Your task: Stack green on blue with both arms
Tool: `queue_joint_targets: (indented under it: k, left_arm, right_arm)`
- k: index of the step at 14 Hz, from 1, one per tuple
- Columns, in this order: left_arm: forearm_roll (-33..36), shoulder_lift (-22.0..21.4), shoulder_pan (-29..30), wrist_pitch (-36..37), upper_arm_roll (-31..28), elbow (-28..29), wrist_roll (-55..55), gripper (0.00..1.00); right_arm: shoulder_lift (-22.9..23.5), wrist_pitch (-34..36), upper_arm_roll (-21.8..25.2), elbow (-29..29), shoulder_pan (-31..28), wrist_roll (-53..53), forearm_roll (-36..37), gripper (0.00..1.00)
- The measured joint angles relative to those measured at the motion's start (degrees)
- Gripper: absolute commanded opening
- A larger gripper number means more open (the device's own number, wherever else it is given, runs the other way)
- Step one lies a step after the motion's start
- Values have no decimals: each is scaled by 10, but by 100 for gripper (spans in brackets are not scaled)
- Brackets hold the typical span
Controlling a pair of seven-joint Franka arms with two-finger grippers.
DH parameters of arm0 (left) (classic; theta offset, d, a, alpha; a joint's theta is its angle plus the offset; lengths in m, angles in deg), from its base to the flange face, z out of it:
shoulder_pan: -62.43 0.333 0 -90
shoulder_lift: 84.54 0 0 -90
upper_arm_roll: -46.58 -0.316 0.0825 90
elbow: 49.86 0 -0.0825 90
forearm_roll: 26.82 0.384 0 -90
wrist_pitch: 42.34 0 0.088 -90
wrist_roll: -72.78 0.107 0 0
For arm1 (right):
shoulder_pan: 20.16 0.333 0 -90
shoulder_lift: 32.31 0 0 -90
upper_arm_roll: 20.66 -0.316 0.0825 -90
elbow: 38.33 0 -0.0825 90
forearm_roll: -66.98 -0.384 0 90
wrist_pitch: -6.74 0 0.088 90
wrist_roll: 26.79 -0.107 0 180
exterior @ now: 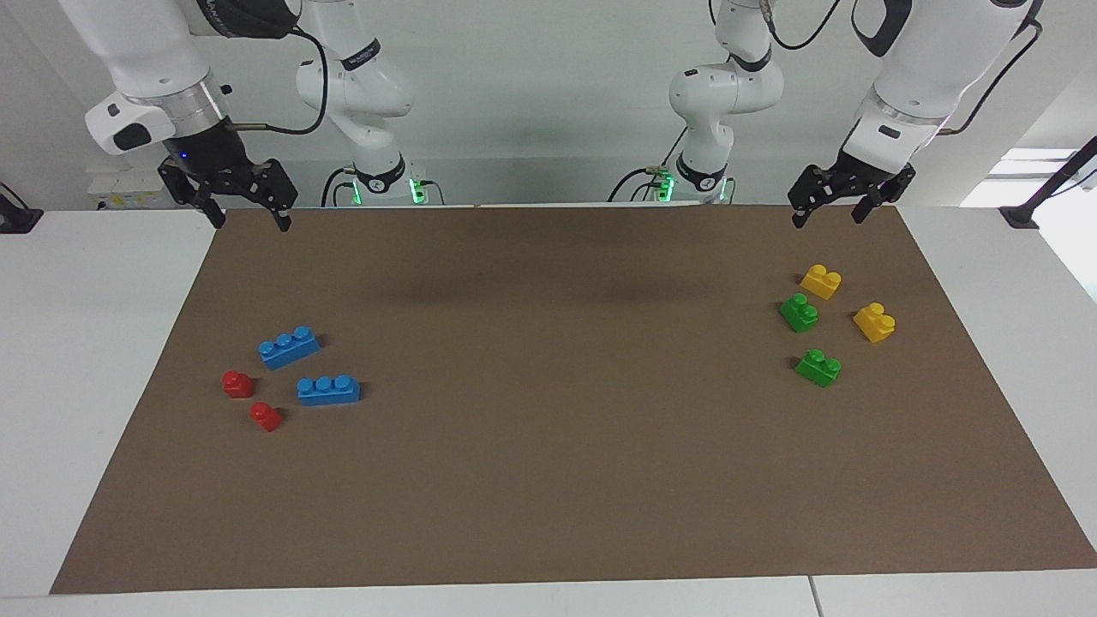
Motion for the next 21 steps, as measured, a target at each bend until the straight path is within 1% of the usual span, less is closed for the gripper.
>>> queue_joint_targets:
  k: [12,17,21]
  left_arm:
    - [0,0,0,0,-1,0,0,100]
    - [0,0,0,0,-1,0,0,100]
    - [0,0,0,0,-1,0,0,100]
  right_arm:
    - [0,-10,-1,0,0,-7,0,100]
    - [0,-26,-1,0,1,-128,0,100]
    - [0,-26,-2,-1,2,-257,0,100]
